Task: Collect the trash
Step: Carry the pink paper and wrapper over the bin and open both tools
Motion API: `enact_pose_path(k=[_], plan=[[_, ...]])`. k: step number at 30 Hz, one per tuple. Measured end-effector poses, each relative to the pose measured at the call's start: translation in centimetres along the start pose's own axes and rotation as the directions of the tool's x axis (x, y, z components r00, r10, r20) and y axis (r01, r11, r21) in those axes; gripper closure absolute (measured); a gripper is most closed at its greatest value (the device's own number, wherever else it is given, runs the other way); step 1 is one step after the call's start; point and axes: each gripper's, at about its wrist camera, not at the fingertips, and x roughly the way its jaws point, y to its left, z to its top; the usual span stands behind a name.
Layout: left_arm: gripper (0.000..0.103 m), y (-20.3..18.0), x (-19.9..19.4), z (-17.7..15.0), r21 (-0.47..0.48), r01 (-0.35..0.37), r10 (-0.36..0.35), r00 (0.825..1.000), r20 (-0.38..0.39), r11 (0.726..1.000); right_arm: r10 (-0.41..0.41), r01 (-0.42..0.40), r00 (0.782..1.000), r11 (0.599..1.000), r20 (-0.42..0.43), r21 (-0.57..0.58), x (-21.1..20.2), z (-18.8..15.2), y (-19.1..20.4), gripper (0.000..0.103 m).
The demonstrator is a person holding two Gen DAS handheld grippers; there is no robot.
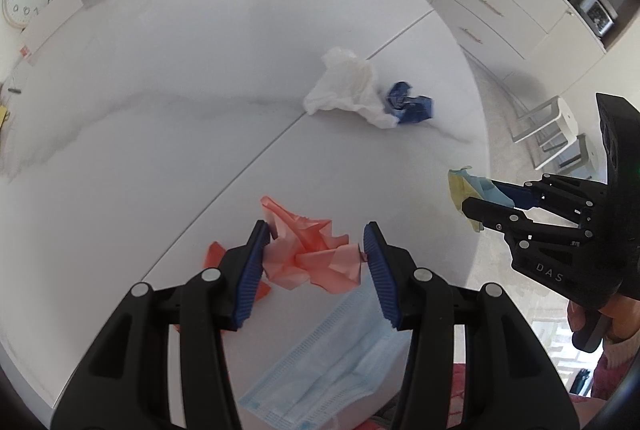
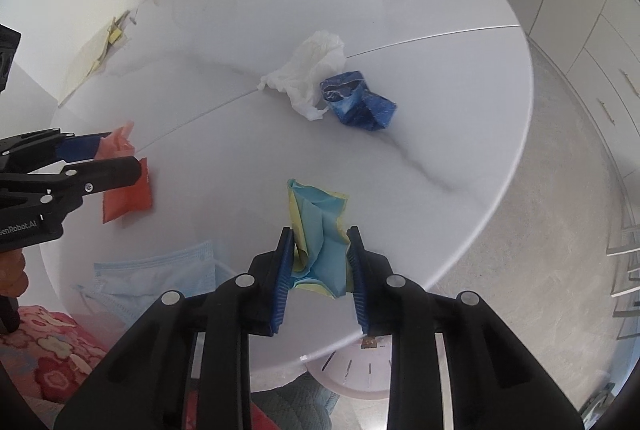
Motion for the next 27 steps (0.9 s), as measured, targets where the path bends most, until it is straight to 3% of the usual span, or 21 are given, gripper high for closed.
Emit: enact_pose_path(k=[15, 24, 27], plan=[[0.055, -12.4, -0.6, -2.5, 0.175, 0.096, -0.098, 0.995, 0.001, 0.980, -0.069, 0.061, 0.996, 0.989, 0.062, 0.133, -7.7, -8.3, -5.2, 0.076], [0.054, -18.1, 0.5, -4.2, 0.213, 0.142, -0.137, 0.990, -0.040, 0.967, -0.093, 0.079, 0.993, 0.982, 0.073, 0.171, -10.3, -12.1, -8.5, 0.076], [0.034, -19.5, 1.1, -4.8, 0.226, 0.132, -0.119, 0.990, -0.070, 0.965, -0.089, 0.074, 0.993, 0.982, 0.078, 0.175, -10.7, -12.7, -9.1, 0.076]])
